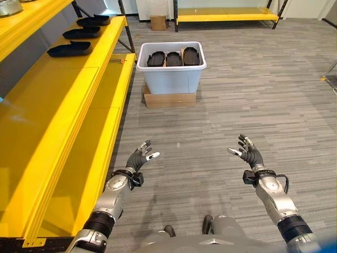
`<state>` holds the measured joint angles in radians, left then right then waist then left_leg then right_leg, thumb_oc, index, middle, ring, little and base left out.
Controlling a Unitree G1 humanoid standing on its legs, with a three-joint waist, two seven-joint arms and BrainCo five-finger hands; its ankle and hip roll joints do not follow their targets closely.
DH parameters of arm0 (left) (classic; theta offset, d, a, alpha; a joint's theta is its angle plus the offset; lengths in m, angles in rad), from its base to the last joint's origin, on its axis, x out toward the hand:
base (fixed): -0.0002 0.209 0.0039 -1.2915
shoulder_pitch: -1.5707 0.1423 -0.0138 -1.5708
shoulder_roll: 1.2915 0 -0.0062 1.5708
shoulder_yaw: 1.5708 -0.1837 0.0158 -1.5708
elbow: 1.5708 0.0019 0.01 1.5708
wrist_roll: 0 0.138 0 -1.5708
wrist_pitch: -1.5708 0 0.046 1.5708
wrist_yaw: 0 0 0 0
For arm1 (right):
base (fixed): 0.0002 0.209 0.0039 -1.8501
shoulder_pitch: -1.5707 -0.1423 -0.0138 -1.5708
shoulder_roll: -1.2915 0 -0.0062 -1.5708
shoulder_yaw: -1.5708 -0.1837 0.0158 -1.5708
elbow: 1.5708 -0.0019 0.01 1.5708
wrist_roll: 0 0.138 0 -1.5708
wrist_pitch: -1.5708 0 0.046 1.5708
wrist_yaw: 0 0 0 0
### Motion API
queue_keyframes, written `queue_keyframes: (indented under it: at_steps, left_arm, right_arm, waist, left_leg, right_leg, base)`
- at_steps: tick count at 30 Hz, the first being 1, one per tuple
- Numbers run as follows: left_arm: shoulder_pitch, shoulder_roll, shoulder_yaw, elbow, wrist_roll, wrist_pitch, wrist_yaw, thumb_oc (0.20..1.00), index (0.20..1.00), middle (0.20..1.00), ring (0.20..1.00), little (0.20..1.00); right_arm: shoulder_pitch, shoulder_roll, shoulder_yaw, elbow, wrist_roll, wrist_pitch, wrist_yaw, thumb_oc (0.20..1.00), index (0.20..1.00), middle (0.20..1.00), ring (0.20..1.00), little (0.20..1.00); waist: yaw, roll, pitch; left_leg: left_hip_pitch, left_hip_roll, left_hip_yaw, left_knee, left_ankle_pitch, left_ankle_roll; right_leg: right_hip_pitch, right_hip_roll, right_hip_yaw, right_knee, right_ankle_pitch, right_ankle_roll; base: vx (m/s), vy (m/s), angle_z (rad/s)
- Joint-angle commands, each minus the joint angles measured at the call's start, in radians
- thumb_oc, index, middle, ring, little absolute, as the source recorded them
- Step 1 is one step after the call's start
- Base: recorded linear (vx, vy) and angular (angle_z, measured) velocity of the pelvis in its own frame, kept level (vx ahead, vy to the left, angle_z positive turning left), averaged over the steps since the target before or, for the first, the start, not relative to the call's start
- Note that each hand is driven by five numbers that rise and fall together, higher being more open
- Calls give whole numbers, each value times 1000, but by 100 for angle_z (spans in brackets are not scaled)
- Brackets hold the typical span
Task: Move parts from the plastic box to the shelf.
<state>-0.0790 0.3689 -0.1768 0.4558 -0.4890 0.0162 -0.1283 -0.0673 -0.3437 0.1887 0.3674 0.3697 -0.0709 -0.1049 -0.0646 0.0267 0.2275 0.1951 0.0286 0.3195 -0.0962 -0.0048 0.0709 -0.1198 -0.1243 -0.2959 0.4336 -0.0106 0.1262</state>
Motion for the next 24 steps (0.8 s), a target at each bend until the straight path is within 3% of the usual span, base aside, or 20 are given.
queue_keyframes:
  at_steps: [1,5,6,9,11,17,21,23,24]
  left_arm:
    - [-32,14,-24,-9,0,-15,5,1000,1000,1000,1000,1000]
    - [-23,11,-23,-21,13,-1,4,1000,1000,1000,1000,1000]
    - [-14,13,-31,-32,16,8,5,1000,1000,1000,1000,1000]
    - [8,16,-42,-39,22,-5,-5,1000,1000,1000,1000,1000]
    - [25,16,-53,-42,27,-17,-11,1000,1000,1000,1000,1000]
    - [23,-4,-86,-44,17,-52,-22,1000,1000,1000,1000,1000]
    - [24,-3,-93,-88,1,-47,-11,1000,1000,1000,1000,1000]
    - [29,-9,-88,-97,-22,-53,7,1000,1000,1000,1000,1000]
    - [30,-11,-87,-98,-23,-54,11,1000,1000,1000,1000,1000]
  right_arm:
    - [-29,-1,3,-48,-4,-68,-10,1000,1000,1000,1000,1000]
    - [-12,2,-10,-51,-10,-73,-10,1000,1000,1000,1000,1000]
    - [-4,5,-13,-46,-24,-90,-21,1000,1000,1000,1000,1000]
    - [7,10,-27,-51,-38,-102,-39,1000,1000,1000,1000,1000]
    - [21,13,-40,-63,-60,-108,-78,1000,1000,1000,1000,1000]
    - [48,10,-55,-89,-53,-125,-146,1000,1000,1000,1000,1000]
    - [19,-7,-39,-72,-90,-128,-185,1000,1000,1000,1000,1000]
    - [-3,-30,-29,-60,-76,-127,-180,1000,1000,1000,1000,1000]
    - [-3,-32,-30,-60,-77,-126,-177,1000,1000,1000,1000,1000]
  waist:
    - [-6,-16,-20]
    - [-14,-29,-12]
    - [-16,-33,-4]
    - [-18,-39,8]
    - [-25,-41,8]
    - [-60,-55,-14]
    - [-59,-49,-25]
    - [-59,-40,-41]
    - [-60,-39,-41]
  left_leg:
    - [-7,-59,-54,9,-99,0]
    - [24,-65,-72,9,-123,-11]
    - [40,-63,-83,9,-131,-16]
    - [55,-63,-87,9,-141,-12]
    - [64,-61,-91,9,-150,-9]
    - [82,-75,-95,31,-178,6]
    - [71,-66,-87,82,-194,5]
    - [71,-56,-84,123,-211,-1]
    - [74,-54,-85,132,-218,-1]
  right_leg:
    - [-5,-14,-20,84,47,47]
    - [9,-16,-9,-89,73,59]
    - [1,-35,-1,-216,123,67]
    - [-37,-76,21,-294,211,84]
    - [-54,-85,46,-314,228,94]
    - [-23,-59,130,-343,220,85]
    - [-20,-19,115,-294,140,54]
    - [-11,22,106,-258,68,12]
    - [-4,26,104,-256,59,7]
  base:
    - [117,-6,-2]
    - [221,-69,10]
    - [235,-121,10]
    - [227,-124,19]
    - [307,-104,19]
    - [345,-126,48]
    - [303,-127,11]
    - [433,-178,4]
    - [371,-164,-1]
